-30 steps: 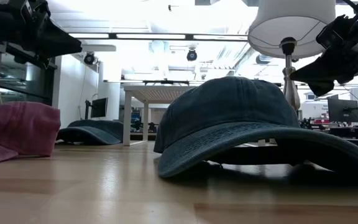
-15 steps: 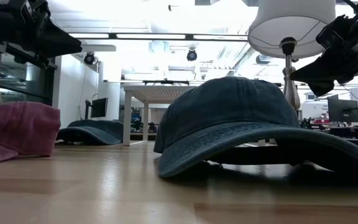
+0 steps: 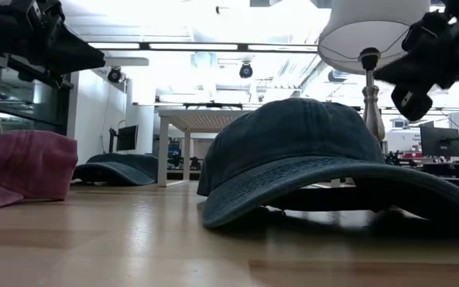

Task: Pick & Place hat
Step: Put the right red cap on the shelf

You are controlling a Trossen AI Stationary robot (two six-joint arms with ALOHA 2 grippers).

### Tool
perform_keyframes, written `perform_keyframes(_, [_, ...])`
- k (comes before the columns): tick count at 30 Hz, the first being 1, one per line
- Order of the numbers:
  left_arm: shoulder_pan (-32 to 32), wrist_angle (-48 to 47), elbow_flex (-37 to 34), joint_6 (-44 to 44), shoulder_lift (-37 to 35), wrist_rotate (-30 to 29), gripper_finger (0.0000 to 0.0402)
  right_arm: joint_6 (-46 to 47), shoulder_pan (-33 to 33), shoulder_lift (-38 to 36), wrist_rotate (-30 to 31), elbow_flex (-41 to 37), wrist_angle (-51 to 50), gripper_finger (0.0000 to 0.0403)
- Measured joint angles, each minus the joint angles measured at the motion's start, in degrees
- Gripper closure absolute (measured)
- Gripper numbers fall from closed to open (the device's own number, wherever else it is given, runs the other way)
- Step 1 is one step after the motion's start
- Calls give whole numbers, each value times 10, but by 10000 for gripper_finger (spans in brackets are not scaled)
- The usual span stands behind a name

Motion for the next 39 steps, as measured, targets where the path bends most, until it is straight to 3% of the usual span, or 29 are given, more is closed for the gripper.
perform_keyframes(12, [0,0,0,0,0,0,312,29,0,69,-35,119,-156,400])
perform_keyframes(18, [0,0,0,0,0,0,312,93,0,105,-38,160,-193,400])
perform_keyframes(24, [0,0,0,0,0,0,312,153,0,134,-99,194,-277,400])
perform_keyframes(30, [0,0,0,0,0,0,312,224,4,156,-109,209,-367,398])
perform_keyframes(39, [0,0,0,0,0,0,312,248,78,158,-182,209,-399,343])
